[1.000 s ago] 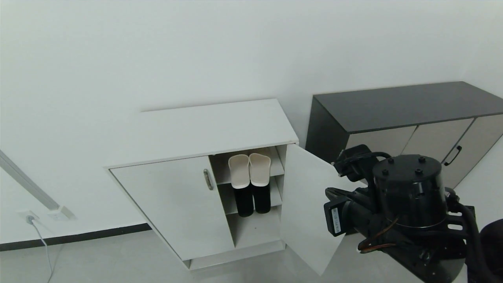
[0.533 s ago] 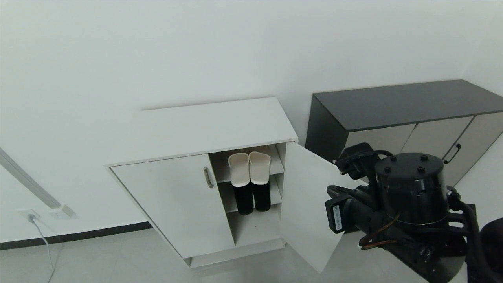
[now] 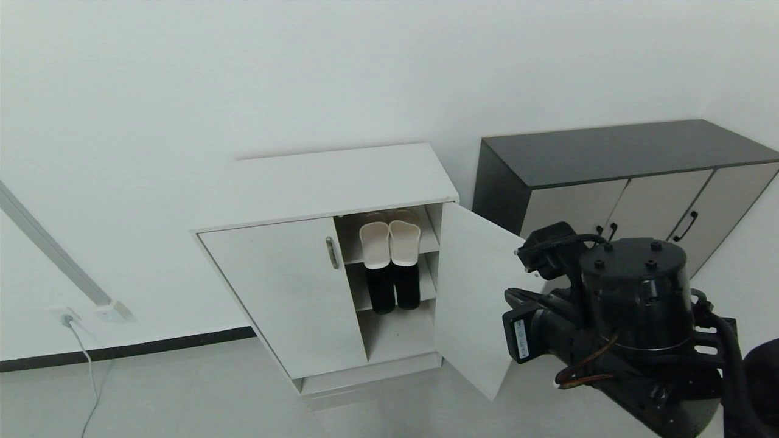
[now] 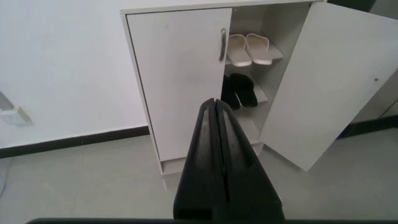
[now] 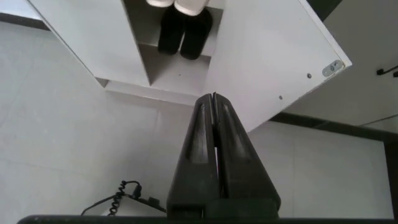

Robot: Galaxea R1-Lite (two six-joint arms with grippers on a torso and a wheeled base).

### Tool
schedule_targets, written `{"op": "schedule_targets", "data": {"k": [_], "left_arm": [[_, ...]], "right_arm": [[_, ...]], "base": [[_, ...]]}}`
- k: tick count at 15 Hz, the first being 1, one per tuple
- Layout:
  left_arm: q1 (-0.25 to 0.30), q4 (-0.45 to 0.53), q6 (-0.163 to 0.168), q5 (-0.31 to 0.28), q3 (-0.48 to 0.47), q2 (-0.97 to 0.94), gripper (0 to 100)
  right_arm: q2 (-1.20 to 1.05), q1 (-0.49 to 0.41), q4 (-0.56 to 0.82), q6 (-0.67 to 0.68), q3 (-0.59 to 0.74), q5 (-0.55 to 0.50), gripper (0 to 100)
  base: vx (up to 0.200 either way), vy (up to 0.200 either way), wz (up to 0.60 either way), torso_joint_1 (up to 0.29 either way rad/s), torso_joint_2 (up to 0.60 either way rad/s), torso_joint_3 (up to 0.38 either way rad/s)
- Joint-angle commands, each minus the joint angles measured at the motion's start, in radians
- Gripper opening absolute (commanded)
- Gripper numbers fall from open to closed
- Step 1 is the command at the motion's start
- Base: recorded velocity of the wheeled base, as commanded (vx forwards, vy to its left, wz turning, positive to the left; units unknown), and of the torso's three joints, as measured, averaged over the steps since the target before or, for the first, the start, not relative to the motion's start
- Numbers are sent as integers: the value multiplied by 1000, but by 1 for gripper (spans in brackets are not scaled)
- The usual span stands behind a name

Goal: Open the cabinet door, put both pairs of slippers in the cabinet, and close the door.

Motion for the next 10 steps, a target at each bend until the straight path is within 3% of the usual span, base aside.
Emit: {"op": "schedule_targets", "data": {"k": [1, 3, 10], "left_arm": [[0, 0, -1, 0, 0, 1, 0], [0, 0, -1, 0, 0, 1, 0], [0, 0, -1, 2, 0, 1, 0]], "right_arm": [[15, -15, -12, -2, -8, -1, 0], [32, -36, -32, -3, -32, -2, 0], [95, -242, 32, 1, -227, 102, 0]], "base": [[0, 0, 0, 0, 0, 0], [0, 0, 0, 0, 0, 0], [0, 0, 0, 0, 0, 0]]}}
